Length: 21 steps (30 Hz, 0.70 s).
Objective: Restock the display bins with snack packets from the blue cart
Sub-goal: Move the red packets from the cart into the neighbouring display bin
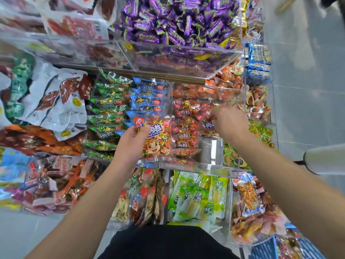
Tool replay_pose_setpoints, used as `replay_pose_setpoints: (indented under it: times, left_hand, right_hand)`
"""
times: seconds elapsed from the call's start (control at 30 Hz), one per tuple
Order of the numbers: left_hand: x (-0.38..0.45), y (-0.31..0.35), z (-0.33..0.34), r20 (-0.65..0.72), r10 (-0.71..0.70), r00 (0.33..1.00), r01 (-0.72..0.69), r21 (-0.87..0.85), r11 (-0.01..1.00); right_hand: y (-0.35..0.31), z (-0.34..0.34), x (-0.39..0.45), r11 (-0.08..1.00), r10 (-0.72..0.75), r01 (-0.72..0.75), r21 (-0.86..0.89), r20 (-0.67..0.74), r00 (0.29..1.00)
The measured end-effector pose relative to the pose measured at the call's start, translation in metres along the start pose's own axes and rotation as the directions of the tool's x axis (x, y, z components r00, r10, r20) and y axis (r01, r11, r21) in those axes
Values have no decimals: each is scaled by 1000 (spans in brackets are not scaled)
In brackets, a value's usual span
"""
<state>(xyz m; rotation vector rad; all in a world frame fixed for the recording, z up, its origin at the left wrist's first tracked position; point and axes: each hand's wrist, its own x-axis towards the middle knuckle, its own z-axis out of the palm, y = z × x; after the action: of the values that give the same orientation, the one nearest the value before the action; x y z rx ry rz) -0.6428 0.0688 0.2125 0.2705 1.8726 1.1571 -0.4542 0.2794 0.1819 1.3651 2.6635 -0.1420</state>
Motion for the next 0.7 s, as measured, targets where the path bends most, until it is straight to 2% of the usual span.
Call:
replay_pose_setpoints:
  times: [0.13,0.37,0.47,0.57,0.7]
  left_hand:
    - [2,-1,0,-1,3,1000,-3,-9,1000]
    - [6,-2,-4,9,-15,1000,15,-31,999]
    - [7,-4,-4,13,-13,1000,13,-16,1000]
    - [9,-5,-3,24,-20,1000,20,-2,1000]
    - [8,-5,-3,20,-37,999,37,-26,999]
  right_hand:
    - [8,25,2,994,-6,-8,108,126,992]
    - [0,60,-13,983,56,-47,-176,50,997]
    - [-2,56,-18,980,83,-75,-184,37,996]
    - [-7,51,-19,986,128,-114,-121,115,985]
    - [-17,51,-33,932,276,-285,222,74,958]
